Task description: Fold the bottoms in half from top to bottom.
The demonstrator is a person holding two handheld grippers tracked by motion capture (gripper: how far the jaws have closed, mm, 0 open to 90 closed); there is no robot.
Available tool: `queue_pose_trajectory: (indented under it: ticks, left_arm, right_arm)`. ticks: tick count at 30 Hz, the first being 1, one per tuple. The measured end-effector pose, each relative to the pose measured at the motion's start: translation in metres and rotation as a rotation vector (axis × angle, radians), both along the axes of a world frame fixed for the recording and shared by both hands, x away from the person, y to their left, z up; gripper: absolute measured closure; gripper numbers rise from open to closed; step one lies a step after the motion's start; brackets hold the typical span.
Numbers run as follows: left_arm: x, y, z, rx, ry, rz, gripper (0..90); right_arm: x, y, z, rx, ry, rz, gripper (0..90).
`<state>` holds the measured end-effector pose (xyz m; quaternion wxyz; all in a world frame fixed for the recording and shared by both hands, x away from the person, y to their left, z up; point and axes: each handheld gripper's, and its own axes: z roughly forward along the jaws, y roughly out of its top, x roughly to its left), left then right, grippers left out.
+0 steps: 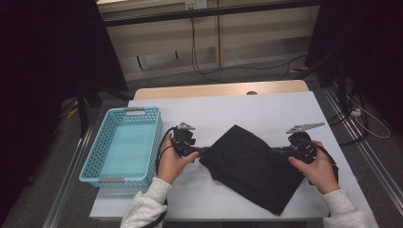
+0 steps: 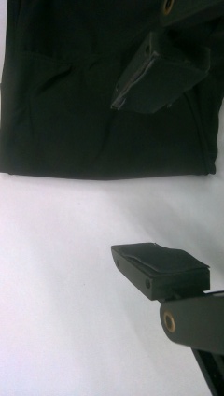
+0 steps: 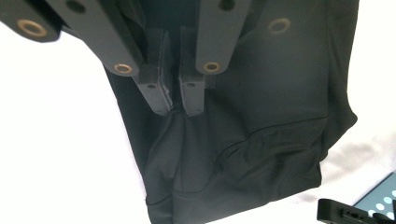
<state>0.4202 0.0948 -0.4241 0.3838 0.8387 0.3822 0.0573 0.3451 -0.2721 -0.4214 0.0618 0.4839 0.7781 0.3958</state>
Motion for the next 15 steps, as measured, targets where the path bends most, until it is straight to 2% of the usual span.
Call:
queue_pose_trajectory:
  ticks: [15]
  left_arm:
    - [0.0033,-0.0091,-0.0002,-0.003,-0.005,-0.017,23.2]
  right_arm:
    - [-0.0089,-0.0052,0.0011,-0.004,-0.002,-0.001,84.1]
